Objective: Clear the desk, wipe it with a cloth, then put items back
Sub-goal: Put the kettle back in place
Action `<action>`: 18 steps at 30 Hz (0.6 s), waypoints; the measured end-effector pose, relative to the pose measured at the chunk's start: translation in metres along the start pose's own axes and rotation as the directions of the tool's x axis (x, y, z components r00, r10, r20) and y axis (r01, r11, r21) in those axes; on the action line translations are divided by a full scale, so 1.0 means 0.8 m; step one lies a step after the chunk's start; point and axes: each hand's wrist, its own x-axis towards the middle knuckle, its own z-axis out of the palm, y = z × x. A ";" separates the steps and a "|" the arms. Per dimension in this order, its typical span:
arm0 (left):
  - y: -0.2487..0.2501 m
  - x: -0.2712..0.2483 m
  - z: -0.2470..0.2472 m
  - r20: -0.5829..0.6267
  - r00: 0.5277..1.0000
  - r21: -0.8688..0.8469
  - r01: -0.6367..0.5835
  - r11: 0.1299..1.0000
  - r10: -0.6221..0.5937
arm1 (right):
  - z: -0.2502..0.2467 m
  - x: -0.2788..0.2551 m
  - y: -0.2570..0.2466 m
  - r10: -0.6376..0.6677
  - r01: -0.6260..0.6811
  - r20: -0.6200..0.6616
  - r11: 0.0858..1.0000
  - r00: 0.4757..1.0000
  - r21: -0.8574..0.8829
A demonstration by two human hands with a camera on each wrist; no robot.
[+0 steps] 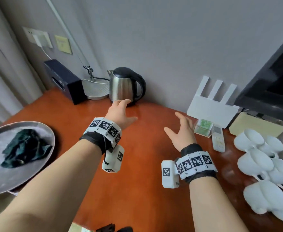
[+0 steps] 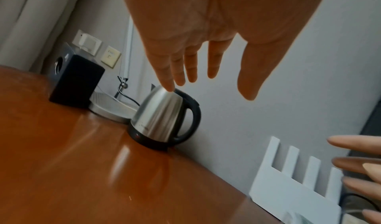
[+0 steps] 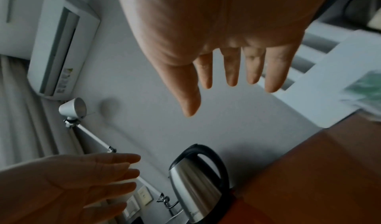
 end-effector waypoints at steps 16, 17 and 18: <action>-0.100 0.251 -0.105 0.088 0.995 0.019 0.042 0.999 -0.044 | 0.082 0.236 -0.157 0.046 -0.014 0.111 0.963 0.993 -0.269; -0.102 0.264 -0.103 0.102 0.994 0.026 0.041 0.999 -0.043 | 0.087 0.249 -0.157 0.067 -0.032 0.115 0.959 0.991 -0.280; -0.104 0.275 -0.102 0.120 0.992 0.033 0.037 0.999 -0.041 | 0.092 0.260 -0.156 0.087 -0.049 0.121 0.956 0.989 -0.288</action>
